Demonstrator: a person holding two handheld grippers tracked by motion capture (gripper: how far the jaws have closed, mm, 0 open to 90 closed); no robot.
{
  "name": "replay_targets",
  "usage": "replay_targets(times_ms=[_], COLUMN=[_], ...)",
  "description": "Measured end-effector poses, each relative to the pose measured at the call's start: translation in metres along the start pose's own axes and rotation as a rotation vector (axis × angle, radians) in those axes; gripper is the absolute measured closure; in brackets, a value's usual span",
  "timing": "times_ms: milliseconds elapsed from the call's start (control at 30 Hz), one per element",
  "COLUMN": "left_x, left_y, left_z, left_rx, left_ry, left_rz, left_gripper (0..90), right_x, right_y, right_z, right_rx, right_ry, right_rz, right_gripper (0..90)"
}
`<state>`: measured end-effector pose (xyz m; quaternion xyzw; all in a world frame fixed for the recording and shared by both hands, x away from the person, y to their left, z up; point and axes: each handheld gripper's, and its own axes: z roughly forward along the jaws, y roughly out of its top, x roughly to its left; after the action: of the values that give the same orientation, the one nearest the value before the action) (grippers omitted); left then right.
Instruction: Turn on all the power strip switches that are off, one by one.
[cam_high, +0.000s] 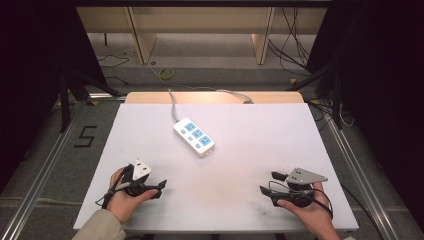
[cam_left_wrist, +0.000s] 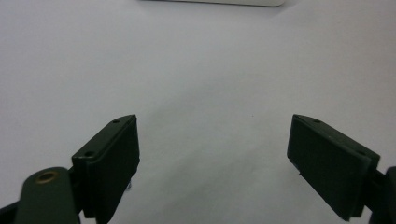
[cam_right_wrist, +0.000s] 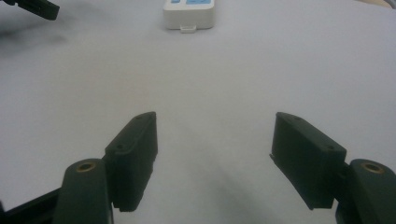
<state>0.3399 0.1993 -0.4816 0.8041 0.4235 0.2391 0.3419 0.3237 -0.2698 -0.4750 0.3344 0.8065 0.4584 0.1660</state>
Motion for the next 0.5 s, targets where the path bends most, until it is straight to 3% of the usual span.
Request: replay_targets(times_ms=[300,367,500], left_x=[-0.0007,0.0006,0.0032], left_y=[0.0009,0.0027,0.0058], left_z=[-0.0015,-0.0038,-0.0060], left_rx=[-0.003,-0.002,0.009], left_ry=[0.010,0.025,0.047], left_rz=[0.014,0.006,0.036], left_gripper=[23.4,34.1,70.3], right_x=[0.0017,0.0025,0.0029], right_y=[0.0005,0.0011,0.0012], right_z=[-0.0001,0.0001,0.0007], right_rx=[-0.001,0.001,-0.002], right_ry=[0.002,0.001,0.003], right_rz=[-0.004,-0.008,-0.012], right_gripper=[32.2,32.2,32.2])
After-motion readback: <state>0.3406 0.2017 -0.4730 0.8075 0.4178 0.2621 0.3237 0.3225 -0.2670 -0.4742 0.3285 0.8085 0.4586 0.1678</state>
